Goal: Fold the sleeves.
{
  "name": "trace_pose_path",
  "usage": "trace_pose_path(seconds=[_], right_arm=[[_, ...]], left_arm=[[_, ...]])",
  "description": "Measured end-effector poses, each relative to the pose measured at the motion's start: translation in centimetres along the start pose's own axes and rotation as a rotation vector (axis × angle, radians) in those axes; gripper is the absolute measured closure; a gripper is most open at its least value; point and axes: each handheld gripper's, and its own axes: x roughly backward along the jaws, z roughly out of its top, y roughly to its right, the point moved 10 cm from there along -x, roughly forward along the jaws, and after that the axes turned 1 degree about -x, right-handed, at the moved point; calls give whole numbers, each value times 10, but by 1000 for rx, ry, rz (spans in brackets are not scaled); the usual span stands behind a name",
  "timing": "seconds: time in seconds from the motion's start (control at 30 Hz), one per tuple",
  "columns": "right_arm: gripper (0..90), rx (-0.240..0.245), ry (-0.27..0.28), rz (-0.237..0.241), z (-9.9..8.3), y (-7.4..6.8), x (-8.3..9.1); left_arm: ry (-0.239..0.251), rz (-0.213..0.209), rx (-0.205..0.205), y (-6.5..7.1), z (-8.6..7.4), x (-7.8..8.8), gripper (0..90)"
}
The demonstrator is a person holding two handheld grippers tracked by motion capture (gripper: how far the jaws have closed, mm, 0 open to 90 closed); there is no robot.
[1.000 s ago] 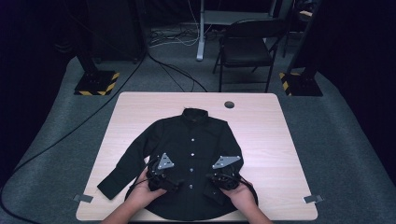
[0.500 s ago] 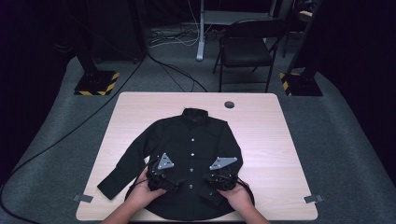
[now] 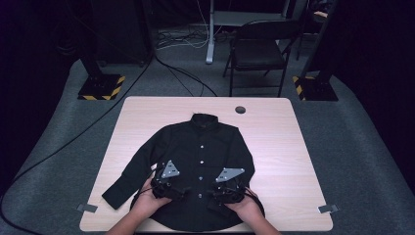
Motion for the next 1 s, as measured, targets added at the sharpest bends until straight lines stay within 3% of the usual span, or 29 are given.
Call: trace_pose_path(seconds=[0.17, 0.37, 0.47, 0.73, 1.0], right_arm=[[525, -9, 5, 18, 0, -1, 0], [490, -25, 6, 27, 0, -2, 0], [475, -17, 7, 24, 0, -3, -1], [439, -10, 7, 21, 0, -5, -2], [420, -4, 7, 22, 0, -5, -2]], left_arm=[[7, -13, 38, -4, 0, 5, 100], [68, -39, 92, -11, 7, 21, 101], [62, -42, 75, -16, 7, 28, 101], [67, -17, 106, -35, 11, 43, 116], [61, 0, 95, -41, 19, 53, 154]])
